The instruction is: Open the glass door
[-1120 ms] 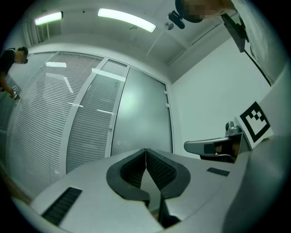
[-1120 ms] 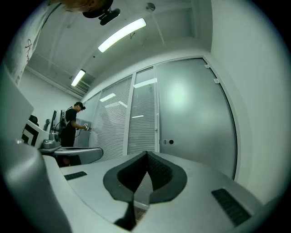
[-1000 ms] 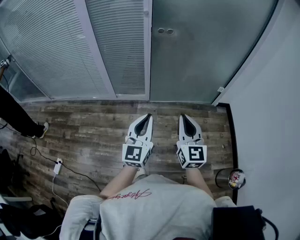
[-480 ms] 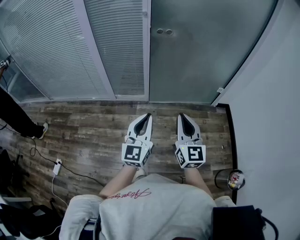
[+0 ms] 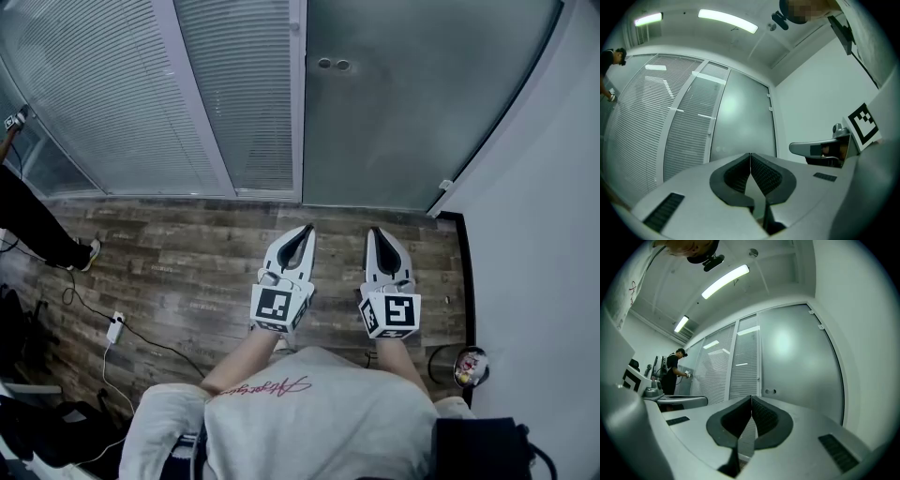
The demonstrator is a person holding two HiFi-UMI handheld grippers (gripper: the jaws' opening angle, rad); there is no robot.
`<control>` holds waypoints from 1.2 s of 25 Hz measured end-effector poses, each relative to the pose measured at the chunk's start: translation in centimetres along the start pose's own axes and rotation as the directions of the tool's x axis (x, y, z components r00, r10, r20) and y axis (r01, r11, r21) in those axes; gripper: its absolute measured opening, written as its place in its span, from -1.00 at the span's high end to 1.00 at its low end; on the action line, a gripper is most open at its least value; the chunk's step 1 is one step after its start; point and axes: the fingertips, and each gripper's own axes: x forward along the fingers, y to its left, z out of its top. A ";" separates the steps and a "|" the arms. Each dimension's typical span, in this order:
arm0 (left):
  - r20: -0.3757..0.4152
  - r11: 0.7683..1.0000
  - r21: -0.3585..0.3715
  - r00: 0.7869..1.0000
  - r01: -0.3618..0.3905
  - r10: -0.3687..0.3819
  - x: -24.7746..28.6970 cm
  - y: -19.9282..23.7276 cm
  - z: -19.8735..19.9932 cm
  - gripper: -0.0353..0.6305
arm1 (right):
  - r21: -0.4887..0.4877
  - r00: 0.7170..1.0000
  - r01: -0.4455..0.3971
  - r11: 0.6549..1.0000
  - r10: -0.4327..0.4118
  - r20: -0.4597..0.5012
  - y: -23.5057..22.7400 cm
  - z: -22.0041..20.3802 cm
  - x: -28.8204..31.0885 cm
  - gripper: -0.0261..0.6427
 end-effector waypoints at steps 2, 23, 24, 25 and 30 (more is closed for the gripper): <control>0.001 1.000 -0.003 1.000 -0.013 0.013 0.2 -0.3 -0.2 0.84 | 0.001 1.000 -0.003 1.000 0.003 -0.005 -0.6 -0.2 -0.2 0.88; 0.008 0.999 -0.006 0.999 -0.050 0.050 9.1 5.9 -3.1 0.84 | -0.066 0.999 -0.039 0.997 0.038 -0.017 -3.5 -2.7 9.7 0.87; 0.006 0.999 -0.006 0.999 -0.046 0.046 10.2 6.9 -3.2 0.84 | -0.066 0.999 -0.038 0.997 0.037 -0.020 -3.7 -3.0 11.2 0.88; 0.005 0.999 -0.006 0.999 -0.042 0.042 11.4 7.8 -3.3 0.84 | -0.065 0.999 -0.037 0.997 0.036 -0.023 -3.9 -3.2 12.7 0.87; 0.004 1.000 -0.001 1.000 -0.022 0.022 17.3 12.4 -3.8 0.84 | -0.066 0.999 -0.023 0.998 0.021 -0.030 -5.1 -3.6 19.6 0.87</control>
